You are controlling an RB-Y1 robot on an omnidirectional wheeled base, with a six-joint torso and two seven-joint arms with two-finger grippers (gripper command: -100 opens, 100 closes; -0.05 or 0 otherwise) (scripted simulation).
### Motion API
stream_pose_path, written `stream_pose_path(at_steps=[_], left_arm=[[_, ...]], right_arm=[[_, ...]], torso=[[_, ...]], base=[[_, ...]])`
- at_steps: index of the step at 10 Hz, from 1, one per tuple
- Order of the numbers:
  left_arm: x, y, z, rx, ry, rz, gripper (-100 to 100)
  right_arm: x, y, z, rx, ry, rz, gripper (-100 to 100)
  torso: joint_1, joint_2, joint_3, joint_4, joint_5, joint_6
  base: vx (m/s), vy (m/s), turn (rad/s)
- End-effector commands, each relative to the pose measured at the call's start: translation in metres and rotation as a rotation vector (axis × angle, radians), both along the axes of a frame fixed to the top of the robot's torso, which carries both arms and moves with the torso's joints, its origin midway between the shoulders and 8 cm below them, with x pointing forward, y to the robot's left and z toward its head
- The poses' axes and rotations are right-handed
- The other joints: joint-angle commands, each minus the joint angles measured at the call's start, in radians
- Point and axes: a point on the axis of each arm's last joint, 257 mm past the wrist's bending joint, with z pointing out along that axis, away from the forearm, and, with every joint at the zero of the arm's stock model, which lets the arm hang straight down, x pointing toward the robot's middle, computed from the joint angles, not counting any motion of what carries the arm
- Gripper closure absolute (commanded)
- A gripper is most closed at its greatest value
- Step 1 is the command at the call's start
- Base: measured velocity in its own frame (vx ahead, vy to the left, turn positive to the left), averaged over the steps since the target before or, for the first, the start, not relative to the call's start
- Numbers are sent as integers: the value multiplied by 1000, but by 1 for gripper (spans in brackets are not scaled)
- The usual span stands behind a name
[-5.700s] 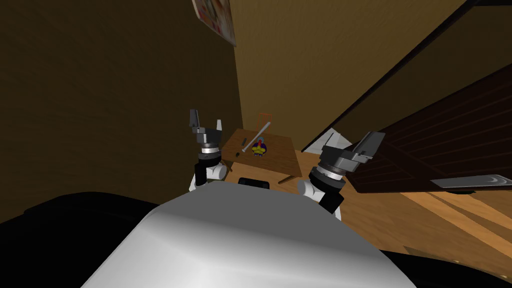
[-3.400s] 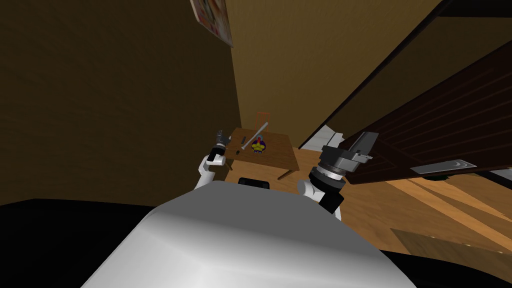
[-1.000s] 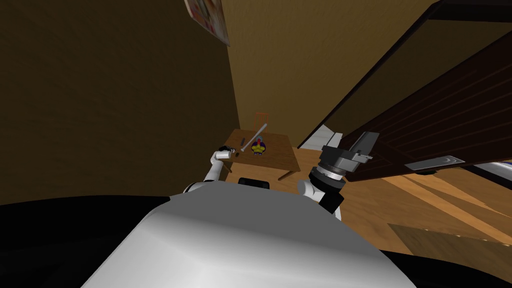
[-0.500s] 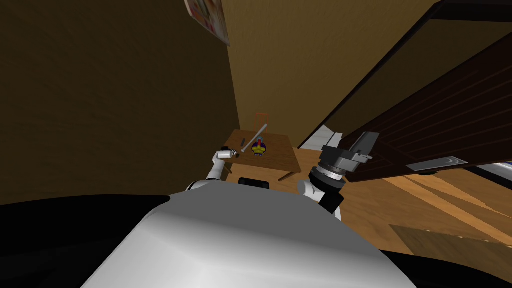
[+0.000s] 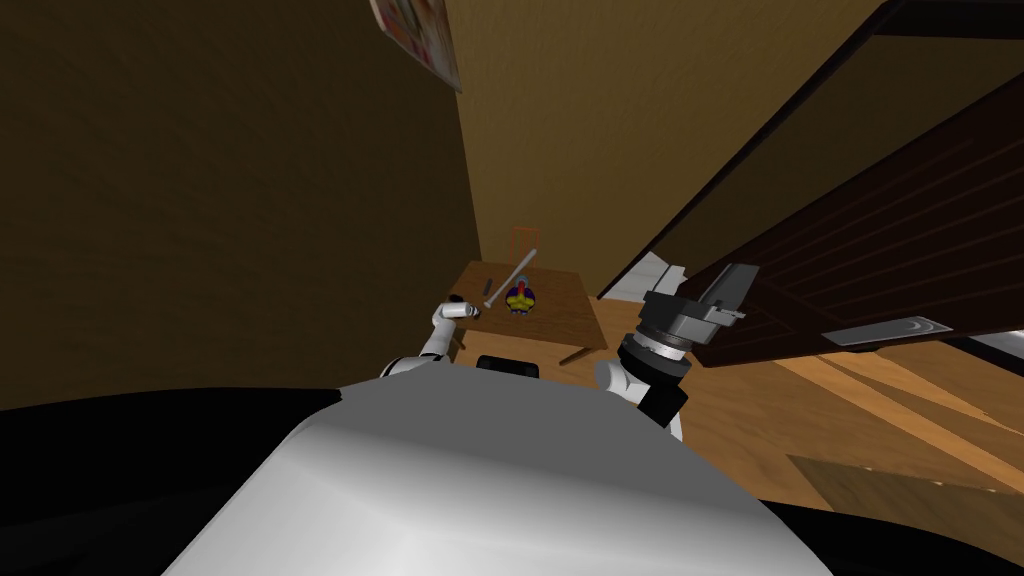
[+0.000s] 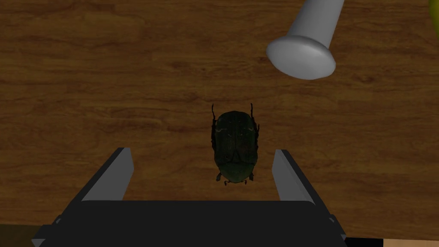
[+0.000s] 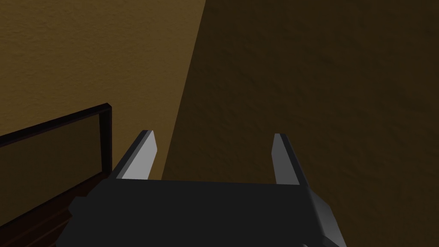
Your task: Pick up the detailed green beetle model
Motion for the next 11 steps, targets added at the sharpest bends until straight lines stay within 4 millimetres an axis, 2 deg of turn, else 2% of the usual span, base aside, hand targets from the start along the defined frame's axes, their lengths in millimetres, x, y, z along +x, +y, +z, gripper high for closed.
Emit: stream_pose_path(at_steps=[1,5,7,8,9,11], left_arm=[[-5,-8,-8,-22,37,8,-100],[-42,-61,-40,-129,194,27,-100],[-39,-59,-37,-125,188,27,-100],[-40,-60,-37,-126,190,28,0],[-47,-60,-46,-125,189,22,-100],[-54,-59,-55,-124,189,16,-100]], right_arm=[[0,0,0,0,0,0,0],[0,0,0,0,0,0,0],[0,0,0,0,0,0,0],[0,0,0,0,0,0,0],[0,0,0,0,0,0,0],[0,0,0,0,0,0,0]], torso=[[0,0,0,0,0,0],[0,-1,-1,0,0,0],[1,-1,-1,0,0,0],[-2,1,0,0,0,0],[-3,3,1,0,-1,0],[-5,-1,0,0,-1,0]], base=[[51,43,-1],[71,57,16],[44,46,-1],[6,5,1],[48,-7,36],[83,-25,36]])
